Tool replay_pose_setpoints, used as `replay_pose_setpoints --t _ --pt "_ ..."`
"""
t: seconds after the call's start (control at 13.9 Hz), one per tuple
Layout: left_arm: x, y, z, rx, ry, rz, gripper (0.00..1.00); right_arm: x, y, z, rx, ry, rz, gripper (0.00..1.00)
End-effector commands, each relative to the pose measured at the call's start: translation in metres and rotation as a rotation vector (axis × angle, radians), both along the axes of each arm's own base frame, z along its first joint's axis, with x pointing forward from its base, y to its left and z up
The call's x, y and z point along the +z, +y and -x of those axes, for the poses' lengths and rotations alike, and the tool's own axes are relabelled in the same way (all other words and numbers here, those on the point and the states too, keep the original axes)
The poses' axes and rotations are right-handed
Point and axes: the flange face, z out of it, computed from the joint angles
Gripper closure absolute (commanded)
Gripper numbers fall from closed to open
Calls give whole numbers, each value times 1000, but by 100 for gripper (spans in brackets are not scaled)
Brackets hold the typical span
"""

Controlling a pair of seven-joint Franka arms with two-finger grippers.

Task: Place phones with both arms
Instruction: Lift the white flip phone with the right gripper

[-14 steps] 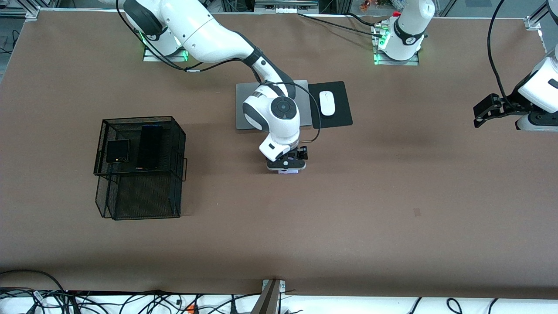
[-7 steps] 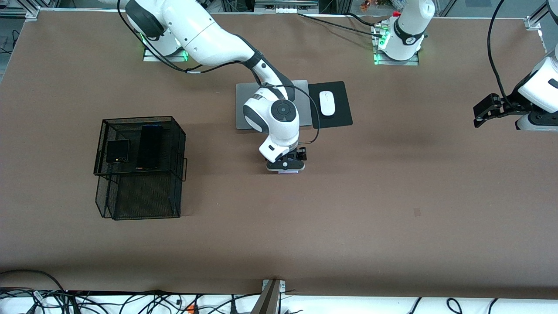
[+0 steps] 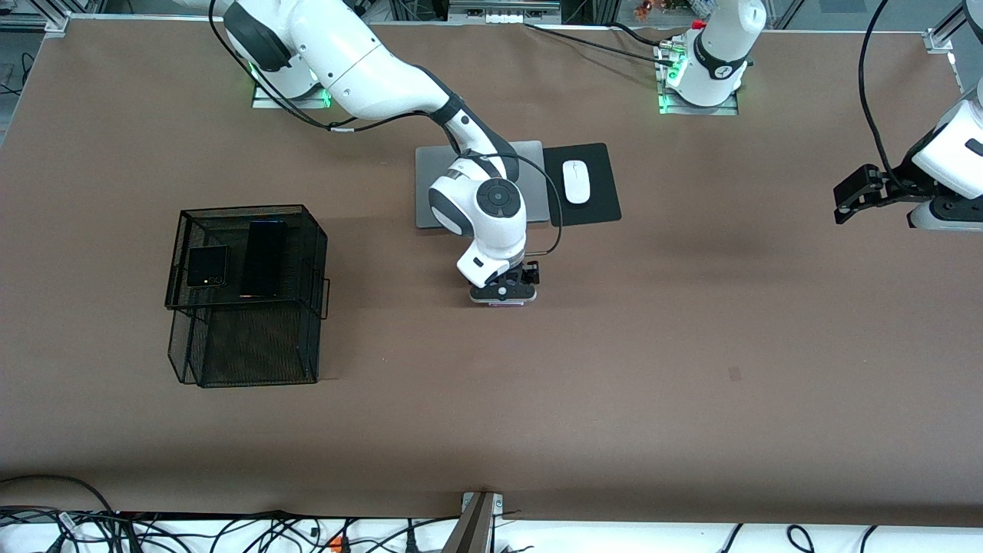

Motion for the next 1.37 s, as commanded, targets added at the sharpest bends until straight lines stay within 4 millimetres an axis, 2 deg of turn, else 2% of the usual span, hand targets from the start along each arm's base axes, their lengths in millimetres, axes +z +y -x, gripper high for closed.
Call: replay_pose_setpoints --t 0.0,0.07,0.29,0.58,0.72,0.79,0.87,0.94,1.01,1.08,1.3 --pt "5 0 -1 -7 8 25 0 1 3 -4 -4 -17 -4 97" --pt "5 0 -1 -7 8 25 0 4 3 -5 -3 -18 0 100" --pt "5 0 -1 -6 8 25 0 16 -2 -6 -10 12 49 100" --pt "5 0 -1 -6 8 25 0 101 7 -17 -42 36 83 100" --pt "5 0 -1 -6 8 25 0 142 14 -8 -37 57 79 100" --pt "5 0 -1 -6 8 25 0 165 10 -7 -39 57 84 100" --pt "5 1 -1 -4 8 25 0 181 1 -9 -46 67 101 100" --pt "6 1 -1 -6 7 25 0 206 -11 -13 -35 67 110 100" --pt "5 1 -1 -9 9 25 0 229 -29 -21 -9 70 123 100" --pt "5 1 -1 -7 8 25 0 243 -48 -27 17 91 151 100" --pt "5 1 -1 -4 8 25 0 281 -122 -53 75 165 191 100"
